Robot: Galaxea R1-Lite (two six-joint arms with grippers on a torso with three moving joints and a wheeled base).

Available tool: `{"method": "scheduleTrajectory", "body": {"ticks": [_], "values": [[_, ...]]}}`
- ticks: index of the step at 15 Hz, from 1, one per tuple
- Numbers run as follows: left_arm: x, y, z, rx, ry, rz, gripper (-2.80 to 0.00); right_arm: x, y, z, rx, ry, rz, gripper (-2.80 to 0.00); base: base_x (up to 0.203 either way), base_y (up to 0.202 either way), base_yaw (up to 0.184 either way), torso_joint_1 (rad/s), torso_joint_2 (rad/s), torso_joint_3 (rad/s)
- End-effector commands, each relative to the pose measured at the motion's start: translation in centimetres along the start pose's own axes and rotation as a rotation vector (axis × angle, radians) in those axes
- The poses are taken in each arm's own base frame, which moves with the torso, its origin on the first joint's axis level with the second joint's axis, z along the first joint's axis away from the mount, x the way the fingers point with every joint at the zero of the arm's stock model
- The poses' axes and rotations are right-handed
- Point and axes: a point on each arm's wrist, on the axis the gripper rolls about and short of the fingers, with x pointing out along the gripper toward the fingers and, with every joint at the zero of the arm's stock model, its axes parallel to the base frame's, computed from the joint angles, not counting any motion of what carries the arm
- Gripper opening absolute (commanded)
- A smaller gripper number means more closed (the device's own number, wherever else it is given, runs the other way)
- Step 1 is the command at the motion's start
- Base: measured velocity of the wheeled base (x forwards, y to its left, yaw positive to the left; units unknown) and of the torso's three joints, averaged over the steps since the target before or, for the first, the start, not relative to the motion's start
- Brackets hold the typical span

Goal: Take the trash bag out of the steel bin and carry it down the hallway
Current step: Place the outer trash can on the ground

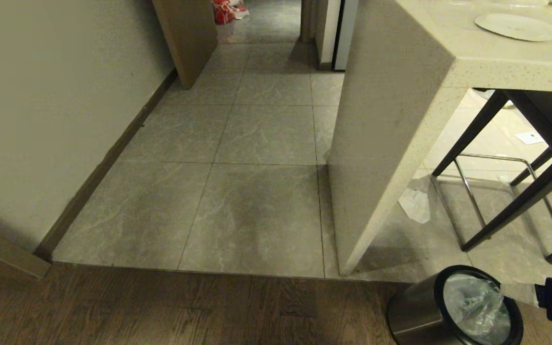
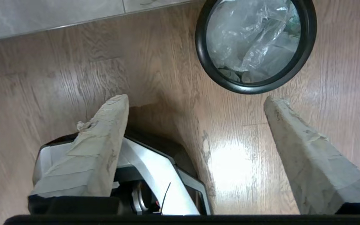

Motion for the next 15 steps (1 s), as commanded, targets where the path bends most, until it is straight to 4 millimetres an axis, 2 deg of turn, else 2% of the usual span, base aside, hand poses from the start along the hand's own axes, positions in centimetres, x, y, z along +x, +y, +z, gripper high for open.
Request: {"method": "scheduleTrajectory", "body": {"ticks": [1, 4, 8, 15], "values": [[0.0, 0.0, 0.0, -0.001, 0.001, 0.0, -2.8, 0.1, 0.0, 0.1, -0.001, 0.004, 0.009, 0.0, 0.0, 0.0, 0.0, 0.0, 0.0, 0.0], [0.0, 0.0, 0.0, -0.001, 0.0, 0.0, -2.8, 1.5, 0.1, 0.9, -0.001, 0.022, 0.017, 0.0, 0.0, 0.0, 0.0, 0.0, 0.0, 0.0], [0.0, 0.0, 0.0, 0.005, 0.0, 0.0, -2.8, 1.6, 0.2, 1.1, -0.013, -0.037, 0.025, 0.0, 0.0, 0.0, 0.0, 0.0, 0.0, 0.0], [0.0, 0.0, -0.1, 0.005, 0.008, 0.002, -2.8, 1.6, 0.1, 0.3, -0.015, -0.016, 0.019, 0.0, 0.0, 0.0, 0.0, 0.0, 0.0, 0.0]]}}
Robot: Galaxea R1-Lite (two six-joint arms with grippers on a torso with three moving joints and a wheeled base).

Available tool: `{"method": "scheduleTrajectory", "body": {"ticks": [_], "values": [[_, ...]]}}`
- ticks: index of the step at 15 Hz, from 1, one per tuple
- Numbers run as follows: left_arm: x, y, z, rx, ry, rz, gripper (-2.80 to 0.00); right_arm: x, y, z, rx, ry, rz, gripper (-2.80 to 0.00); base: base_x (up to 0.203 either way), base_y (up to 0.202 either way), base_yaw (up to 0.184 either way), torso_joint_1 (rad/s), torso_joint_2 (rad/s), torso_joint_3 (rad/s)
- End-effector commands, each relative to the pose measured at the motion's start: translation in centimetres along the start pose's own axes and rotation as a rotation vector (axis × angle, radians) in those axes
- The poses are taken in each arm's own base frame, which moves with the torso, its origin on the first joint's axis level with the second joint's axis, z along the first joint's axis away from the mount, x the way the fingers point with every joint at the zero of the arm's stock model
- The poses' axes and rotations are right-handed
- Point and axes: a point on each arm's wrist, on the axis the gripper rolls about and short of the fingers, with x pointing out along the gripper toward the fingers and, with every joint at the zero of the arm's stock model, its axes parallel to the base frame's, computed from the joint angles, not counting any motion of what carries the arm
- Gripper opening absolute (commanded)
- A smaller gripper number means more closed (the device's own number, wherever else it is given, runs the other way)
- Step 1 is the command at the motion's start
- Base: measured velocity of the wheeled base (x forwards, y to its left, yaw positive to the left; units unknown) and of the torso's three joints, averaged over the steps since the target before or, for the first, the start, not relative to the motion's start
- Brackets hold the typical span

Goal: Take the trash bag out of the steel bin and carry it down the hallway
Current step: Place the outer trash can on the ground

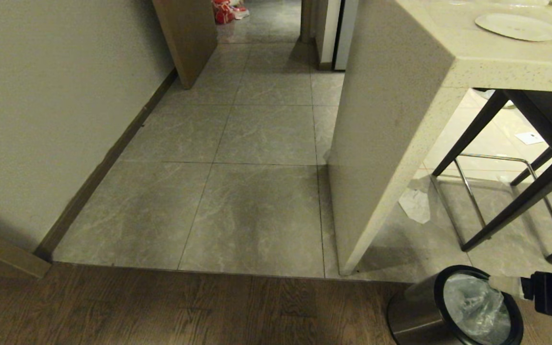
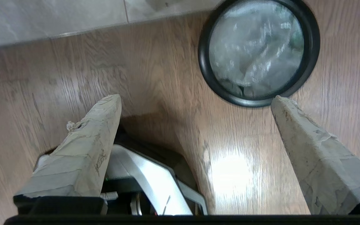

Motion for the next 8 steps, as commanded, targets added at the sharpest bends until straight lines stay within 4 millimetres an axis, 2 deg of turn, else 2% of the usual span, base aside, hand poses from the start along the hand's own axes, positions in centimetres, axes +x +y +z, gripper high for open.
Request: {"method": "scheduleTrajectory", "body": {"ticks": [1, 8], "values": [[0.01, 0.0, -0.05, 0.0, 0.002, 0.001, -2.8, 0.02, -0.01, -0.1, 0.001, 0.003, 0.0, 0.0, 0.0, 0.0, 0.0, 0.0, 0.0, 0.0], [0.01, 0.0, -0.04, -0.001, 0.001, 0.0, -2.8, 0.03, -0.01, -0.11, 0.0, 0.003, 0.0, 0.0, 0.0, 0.0, 0.0, 0.0, 0.0, 0.0]]}}
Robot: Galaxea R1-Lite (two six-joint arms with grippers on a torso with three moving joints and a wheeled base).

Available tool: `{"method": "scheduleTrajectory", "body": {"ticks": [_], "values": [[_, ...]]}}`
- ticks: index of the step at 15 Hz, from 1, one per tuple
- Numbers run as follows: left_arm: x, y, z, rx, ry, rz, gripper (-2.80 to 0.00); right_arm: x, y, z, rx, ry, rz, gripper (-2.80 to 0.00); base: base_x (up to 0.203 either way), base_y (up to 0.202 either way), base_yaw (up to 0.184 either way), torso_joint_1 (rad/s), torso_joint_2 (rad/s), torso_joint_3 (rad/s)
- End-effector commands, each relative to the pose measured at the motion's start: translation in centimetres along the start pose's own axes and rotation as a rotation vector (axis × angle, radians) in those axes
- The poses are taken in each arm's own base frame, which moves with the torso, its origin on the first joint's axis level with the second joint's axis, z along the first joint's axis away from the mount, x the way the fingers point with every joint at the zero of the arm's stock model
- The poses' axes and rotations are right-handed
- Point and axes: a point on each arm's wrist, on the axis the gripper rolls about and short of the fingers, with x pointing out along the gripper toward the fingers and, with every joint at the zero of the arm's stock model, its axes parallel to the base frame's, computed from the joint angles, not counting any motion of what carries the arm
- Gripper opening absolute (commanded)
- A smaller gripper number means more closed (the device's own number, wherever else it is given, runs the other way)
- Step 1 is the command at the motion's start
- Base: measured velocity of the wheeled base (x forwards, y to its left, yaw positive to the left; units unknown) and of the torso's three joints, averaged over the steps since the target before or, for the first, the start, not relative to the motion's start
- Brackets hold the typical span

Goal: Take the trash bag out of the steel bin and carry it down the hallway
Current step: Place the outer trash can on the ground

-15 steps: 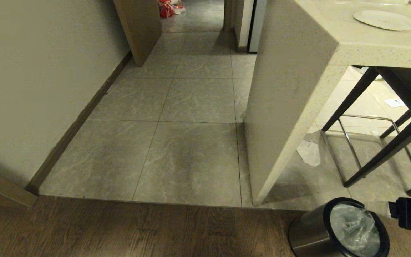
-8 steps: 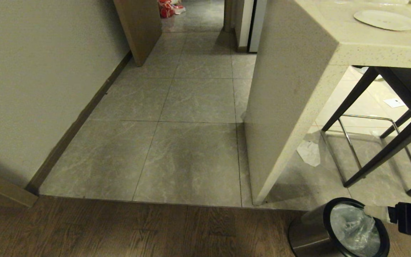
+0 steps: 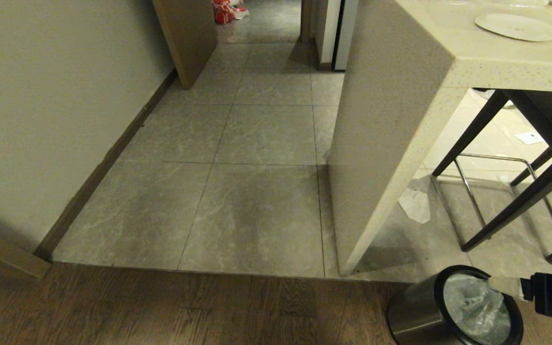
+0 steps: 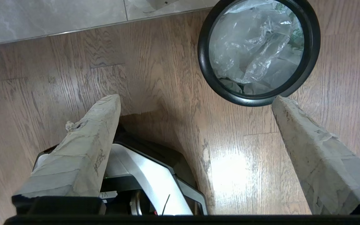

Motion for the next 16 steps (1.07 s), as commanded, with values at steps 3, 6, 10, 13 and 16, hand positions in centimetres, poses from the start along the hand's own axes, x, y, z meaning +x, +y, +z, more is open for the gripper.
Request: {"method": "scheduleTrajectory", "body": {"ticks": [3, 6, 10, 13, 16], "values": [[0.01, 0.0, -0.03, -0.002, 0.0, 0.0, -2.8, 0.3, -0.08, -0.51, -0.009, 0.022, -0.003, 0.0, 0.064, 0.0, 0.0, 0.002, 0.0, 0.004], [0.01, 0.0, -0.03, 0.0, 0.0, 0.0, -2.8, 0.32, -0.11, -0.75, -0.011, 0.028, -0.003, 0.0, 0.025, 0.0, -0.001, 0.003, 0.0, -0.009], [0.0, 0.0, -0.03, 0.0, -0.002, 0.0, -2.8, 0.27, -0.1, -0.66, -0.018, 0.024, -0.002, 0.0, 0.0, 0.0, 0.0, 0.002, 0.0, -0.052], [0.01, 0.0, -0.01, 0.001, -0.002, 0.0, -2.8, 0.37, -0.17, -1.13, -0.019, 0.04, -0.007, 0.0, 0.0, 0.0, 0.0, 0.0, 0.0, 0.0], [0.01, 0.0, -0.01, 0.001, -0.002, 0.0, -2.8, 0.37, -0.17, -1.13, -0.019, 0.04, -0.007, 0.0, 0.0, 0.0, 0.0, 0.0, 0.0, 0.0]]}}
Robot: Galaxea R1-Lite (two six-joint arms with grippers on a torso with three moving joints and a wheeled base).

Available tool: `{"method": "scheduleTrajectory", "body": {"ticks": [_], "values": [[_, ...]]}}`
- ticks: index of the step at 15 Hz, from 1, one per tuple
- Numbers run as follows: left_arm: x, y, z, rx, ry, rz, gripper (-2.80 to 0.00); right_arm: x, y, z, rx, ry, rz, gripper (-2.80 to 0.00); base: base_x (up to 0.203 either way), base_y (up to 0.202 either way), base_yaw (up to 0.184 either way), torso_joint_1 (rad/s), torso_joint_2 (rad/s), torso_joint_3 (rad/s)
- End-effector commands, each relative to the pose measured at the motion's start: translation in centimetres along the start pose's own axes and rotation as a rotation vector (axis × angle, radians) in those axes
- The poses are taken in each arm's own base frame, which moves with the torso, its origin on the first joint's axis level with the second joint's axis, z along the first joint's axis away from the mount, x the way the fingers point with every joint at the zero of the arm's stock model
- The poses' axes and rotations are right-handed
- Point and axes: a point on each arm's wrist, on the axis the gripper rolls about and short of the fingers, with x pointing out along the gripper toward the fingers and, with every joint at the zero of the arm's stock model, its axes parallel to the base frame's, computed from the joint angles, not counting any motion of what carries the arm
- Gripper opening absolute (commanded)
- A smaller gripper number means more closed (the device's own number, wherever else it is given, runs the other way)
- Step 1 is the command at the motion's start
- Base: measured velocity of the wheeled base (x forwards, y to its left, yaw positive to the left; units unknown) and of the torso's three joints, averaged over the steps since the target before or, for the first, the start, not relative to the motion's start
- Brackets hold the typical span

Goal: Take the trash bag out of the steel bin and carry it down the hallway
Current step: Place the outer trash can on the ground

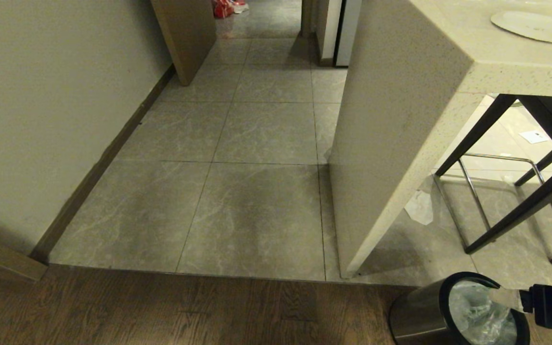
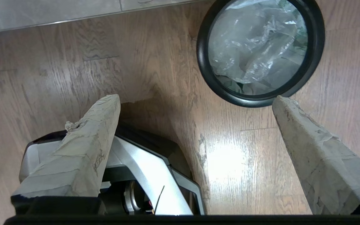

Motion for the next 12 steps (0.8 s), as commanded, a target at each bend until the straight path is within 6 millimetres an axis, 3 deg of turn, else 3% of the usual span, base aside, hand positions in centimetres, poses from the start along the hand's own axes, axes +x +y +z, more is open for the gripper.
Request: {"method": "scheduleTrajectory", "body": {"ticks": [1, 6, 12], "values": [[0.01, 0.0, -0.04, 0.0, 0.002, 0.001, -2.8, 0.03, 0.0, -0.03, 0.0, 0.002, 0.001, 0.0, 0.0, 0.0, 0.0, 0.0, 0.0, 0.0], [0.01, 0.0, -0.06, 0.0, 0.003, 0.001, -2.8, 0.15, -0.01, -0.03, -0.009, 0.008, -0.002, 0.0, 0.0, 0.0, 0.0, 0.001, 0.0, -0.027], [0.0, 0.0, -0.05, -0.002, 0.0, 0.001, -2.8, 0.26, -0.01, -0.12, -0.01, 0.016, 0.001, 0.0, 0.0, 0.0, 0.0, 0.003, 0.0, -0.177]]}}
